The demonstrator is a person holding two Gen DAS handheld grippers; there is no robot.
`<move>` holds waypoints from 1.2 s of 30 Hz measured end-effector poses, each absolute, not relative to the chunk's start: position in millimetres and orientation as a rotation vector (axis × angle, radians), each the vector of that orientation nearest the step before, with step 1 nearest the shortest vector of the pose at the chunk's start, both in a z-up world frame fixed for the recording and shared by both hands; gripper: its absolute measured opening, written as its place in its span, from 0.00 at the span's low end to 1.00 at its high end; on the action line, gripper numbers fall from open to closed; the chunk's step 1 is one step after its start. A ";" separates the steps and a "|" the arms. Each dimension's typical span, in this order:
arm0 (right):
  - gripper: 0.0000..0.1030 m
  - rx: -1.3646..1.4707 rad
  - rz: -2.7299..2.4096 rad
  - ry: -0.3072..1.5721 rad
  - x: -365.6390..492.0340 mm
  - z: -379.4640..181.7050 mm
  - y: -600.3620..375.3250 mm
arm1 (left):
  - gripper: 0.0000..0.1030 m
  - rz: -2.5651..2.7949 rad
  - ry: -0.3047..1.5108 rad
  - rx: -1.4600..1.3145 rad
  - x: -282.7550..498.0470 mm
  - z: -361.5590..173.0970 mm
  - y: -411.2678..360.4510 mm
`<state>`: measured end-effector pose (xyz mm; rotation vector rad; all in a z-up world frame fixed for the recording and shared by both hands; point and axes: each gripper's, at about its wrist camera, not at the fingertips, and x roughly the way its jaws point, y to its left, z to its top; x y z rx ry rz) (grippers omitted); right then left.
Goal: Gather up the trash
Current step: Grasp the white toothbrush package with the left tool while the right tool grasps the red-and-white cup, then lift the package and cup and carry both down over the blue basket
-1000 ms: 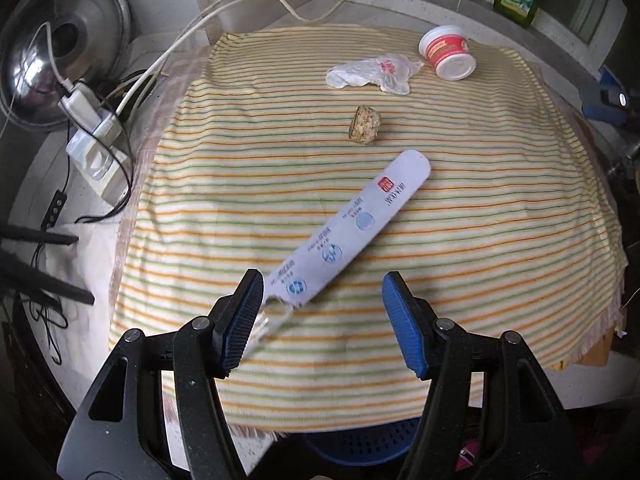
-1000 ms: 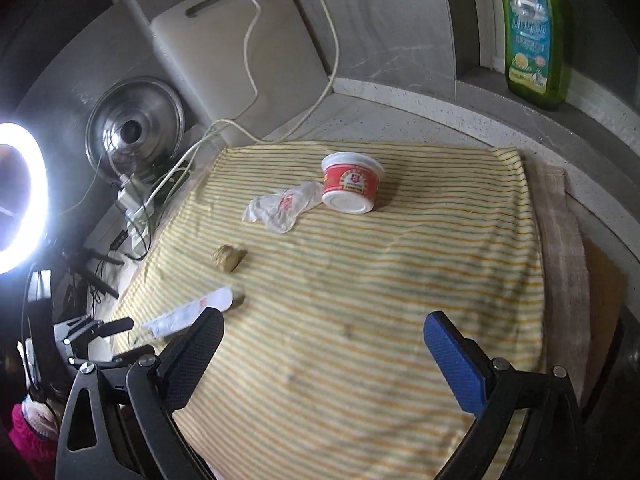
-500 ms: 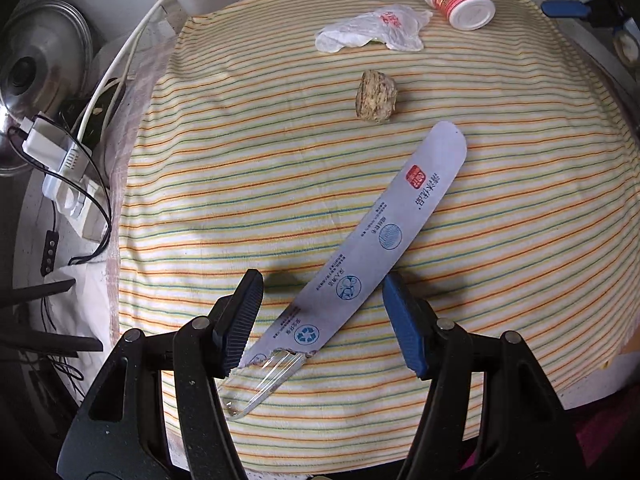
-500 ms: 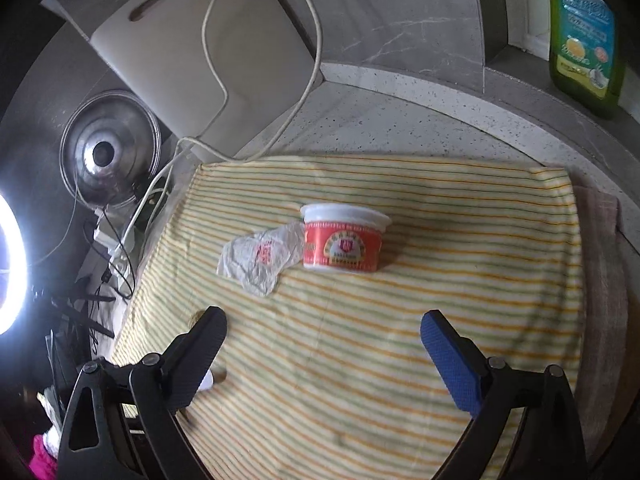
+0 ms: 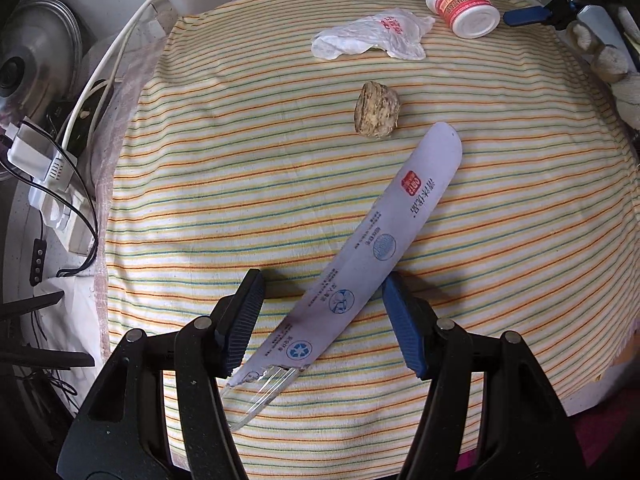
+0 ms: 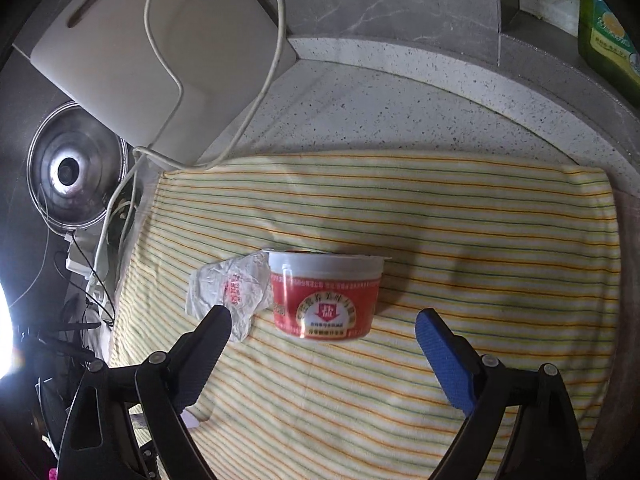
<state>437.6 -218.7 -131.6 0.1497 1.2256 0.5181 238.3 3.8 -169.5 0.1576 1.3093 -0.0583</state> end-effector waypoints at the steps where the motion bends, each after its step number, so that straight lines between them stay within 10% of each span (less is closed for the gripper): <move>1: 0.91 0.151 0.518 1.231 439.9 -134.3 -217.8 | 0.61 -0.061 1.309 0.155 239.3 -169.8 4.4; 13: 0.60 0.173 0.520 1.289 443.7 -146.9 -211.5 | 0.32 -0.075 1.290 0.131 234.4 -162.8 1.5; 36: 0.59 0.164 0.603 1.159 400.4 -115.8 -218.2 | 0.20 -0.036 1.203 -0.019 211.6 -128.8 6.7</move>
